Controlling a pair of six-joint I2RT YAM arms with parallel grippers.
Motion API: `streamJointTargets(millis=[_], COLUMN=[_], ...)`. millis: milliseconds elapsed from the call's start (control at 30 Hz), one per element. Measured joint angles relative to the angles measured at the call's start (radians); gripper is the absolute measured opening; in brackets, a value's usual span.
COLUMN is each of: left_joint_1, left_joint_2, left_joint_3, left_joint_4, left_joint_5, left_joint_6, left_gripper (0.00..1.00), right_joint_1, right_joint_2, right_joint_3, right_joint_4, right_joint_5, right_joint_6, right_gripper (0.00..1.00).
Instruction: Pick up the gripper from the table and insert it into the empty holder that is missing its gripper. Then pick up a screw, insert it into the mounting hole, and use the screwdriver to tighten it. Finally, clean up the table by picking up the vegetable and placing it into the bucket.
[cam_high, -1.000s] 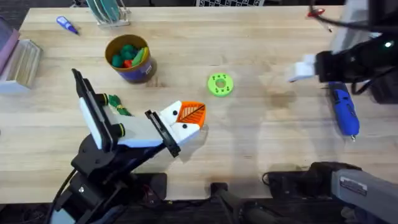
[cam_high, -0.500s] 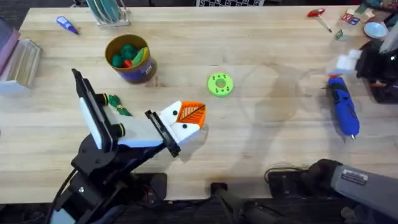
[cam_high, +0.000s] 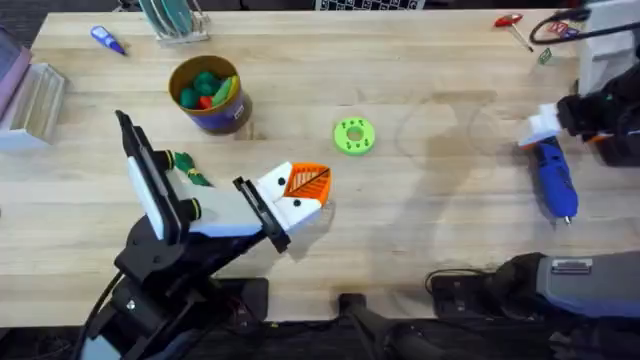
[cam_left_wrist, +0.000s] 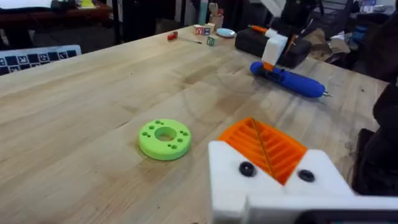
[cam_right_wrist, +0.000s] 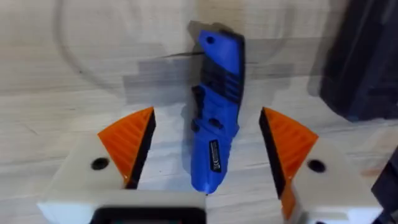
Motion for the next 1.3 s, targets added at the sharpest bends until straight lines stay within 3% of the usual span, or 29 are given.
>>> streamJointTargets(millis=[533, 933, 1100, 1300], left_joint_1=[0.000, 0.000, 0.000, 0.000], left_joint_2=[0.000, 0.000, 0.000, 0.000], left_joint_3=[0.000, 0.000, 0.000, 0.000], left_joint_4=[0.000, 0.000, 0.000, 0.000], left_joint_5=[0.000, 0.000, 0.000, 0.000], left_joint_6=[0.000, 0.000, 0.000, 0.000], left_gripper=[0.016, 0.016, 0.016, 0.016], right_joint_1=[-0.116, -0.121, -0.122, -0.121], right_joint_2=[0.133, 0.216, 0.223, 0.224], right_joint_3=[0.004, 0.013, 0.017, 0.019], right_joint_4=[0.030, 0.075, 0.068, 0.074], right_joint_5=[-0.047, -0.114, -0.122, -0.128], right_joint_6=[-0.060, -0.059, -0.054, -0.047], right_gripper=[0.991, 0.981, 0.893, 0.614])
